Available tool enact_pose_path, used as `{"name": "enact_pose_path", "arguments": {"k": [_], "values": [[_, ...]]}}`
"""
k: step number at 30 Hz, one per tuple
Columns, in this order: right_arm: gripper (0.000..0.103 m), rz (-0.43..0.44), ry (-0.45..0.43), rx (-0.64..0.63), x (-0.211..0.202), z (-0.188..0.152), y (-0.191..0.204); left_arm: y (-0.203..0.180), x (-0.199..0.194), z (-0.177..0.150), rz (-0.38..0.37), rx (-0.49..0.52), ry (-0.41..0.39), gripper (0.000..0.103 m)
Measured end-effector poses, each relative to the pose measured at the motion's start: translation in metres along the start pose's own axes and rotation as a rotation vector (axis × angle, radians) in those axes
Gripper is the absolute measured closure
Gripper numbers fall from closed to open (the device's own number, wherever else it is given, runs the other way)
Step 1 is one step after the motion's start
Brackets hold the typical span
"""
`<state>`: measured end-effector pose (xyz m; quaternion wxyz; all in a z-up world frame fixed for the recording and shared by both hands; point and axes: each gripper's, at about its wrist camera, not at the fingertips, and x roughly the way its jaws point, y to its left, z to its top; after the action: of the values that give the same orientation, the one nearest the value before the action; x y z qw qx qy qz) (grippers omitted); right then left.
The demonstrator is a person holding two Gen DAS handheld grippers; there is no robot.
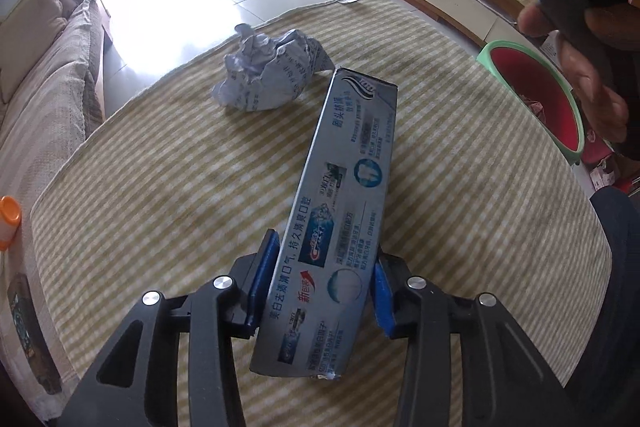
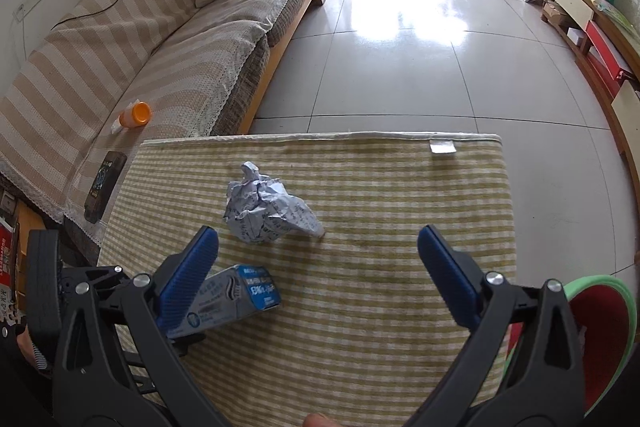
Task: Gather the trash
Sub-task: 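Grasp the toothpaste box with the left tool while the right tool grasps the crumpled foil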
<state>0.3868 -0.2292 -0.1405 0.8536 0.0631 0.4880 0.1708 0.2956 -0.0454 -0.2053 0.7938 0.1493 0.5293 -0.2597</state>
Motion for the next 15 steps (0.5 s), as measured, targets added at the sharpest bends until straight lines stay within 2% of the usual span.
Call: {"name": "enact_pose_path", "arguments": {"k": [6, 10, 13, 15], "values": [[0.005, 0.015, 0.037, -0.101, 0.033, 0.002, 0.038, 0.013, -0.032, -0.047, 0.048, -0.081, 0.003, 0.064], [0.005, -0.025, 0.066, -0.165, 0.061, 0.003, 0.061, 0.025, -0.052, -0.065, 0.048, -0.163, -0.013, 0.064], [0.005, -0.079, 0.117, -0.166, 0.083, 0.004, 0.068, 0.029, -0.062, -0.075, 0.047, -0.21, -0.023, 0.064], [0.008, -0.096, 0.131, -0.159, 0.092, 0.004, 0.07, 0.029, -0.066, -0.081, 0.052, -0.221, -0.024, 0.064]]}}
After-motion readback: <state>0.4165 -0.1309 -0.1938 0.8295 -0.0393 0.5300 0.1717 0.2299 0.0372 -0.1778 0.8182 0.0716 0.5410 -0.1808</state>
